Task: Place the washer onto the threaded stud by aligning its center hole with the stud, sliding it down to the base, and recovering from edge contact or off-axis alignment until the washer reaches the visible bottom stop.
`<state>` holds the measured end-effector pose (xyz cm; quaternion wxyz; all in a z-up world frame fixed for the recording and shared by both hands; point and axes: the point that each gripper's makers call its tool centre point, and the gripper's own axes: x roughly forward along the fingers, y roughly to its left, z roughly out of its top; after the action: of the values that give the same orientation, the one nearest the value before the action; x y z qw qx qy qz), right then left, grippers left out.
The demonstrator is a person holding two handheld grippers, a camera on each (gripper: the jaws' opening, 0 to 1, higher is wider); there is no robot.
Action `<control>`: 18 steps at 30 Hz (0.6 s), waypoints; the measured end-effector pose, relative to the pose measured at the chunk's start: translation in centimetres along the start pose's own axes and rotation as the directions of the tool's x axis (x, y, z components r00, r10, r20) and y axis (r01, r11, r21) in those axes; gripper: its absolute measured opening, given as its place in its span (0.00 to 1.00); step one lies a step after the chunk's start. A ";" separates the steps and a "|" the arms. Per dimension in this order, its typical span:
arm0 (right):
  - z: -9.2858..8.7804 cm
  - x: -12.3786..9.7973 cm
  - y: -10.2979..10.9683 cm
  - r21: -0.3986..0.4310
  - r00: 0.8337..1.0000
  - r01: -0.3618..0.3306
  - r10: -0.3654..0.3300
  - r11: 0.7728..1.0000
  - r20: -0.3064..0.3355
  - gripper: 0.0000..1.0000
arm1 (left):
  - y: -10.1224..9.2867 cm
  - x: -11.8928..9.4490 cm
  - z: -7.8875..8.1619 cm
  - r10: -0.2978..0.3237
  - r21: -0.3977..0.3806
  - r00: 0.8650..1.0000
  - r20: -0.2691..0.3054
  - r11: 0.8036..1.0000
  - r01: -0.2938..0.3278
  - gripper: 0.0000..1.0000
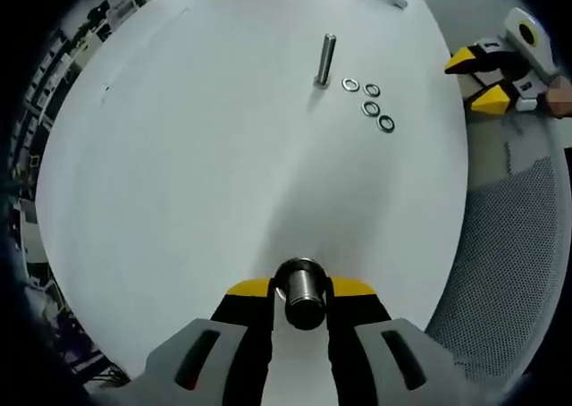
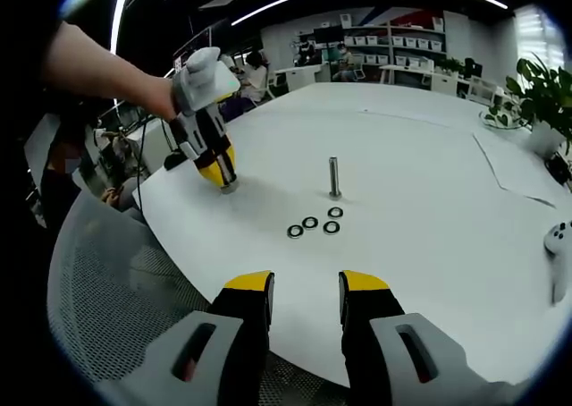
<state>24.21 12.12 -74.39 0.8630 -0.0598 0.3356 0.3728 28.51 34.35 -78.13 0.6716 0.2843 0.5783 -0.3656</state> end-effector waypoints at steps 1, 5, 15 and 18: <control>0.0 0.0 0.0 -0.001 1.000 0.000 0.000 1.000 0.000 0.32 | 0.0 0.1 -0.1 -0.002 -0.006 1.000 0.001 1.000 0.002 0.21; 0.0 0.1 0.0 -0.002 1.000 -0.001 0.001 1.000 -0.001 0.32 | 0.0 -0.2 -0.2 -0.007 -0.050 1.000 0.024 0.999 0.008 0.22; -0.1 0.1 0.1 -0.010 1.000 -0.005 0.005 1.000 -0.007 0.32 | 0.5 -1.1 -0.3 0.041 -0.109 0.992 0.117 0.994 -0.028 0.27; -0.2 0.1 0.2 -0.011 1.000 -0.007 0.007 1.000 -0.010 0.32 | 0.3 -1.7 -0.4 0.061 -0.117 0.987 0.149 0.992 -0.043 0.28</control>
<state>24.05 12.24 -74.58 0.8596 -0.0653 0.3383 0.3773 28.43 35.10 -76.50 0.7382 0.2320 0.5375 -0.3351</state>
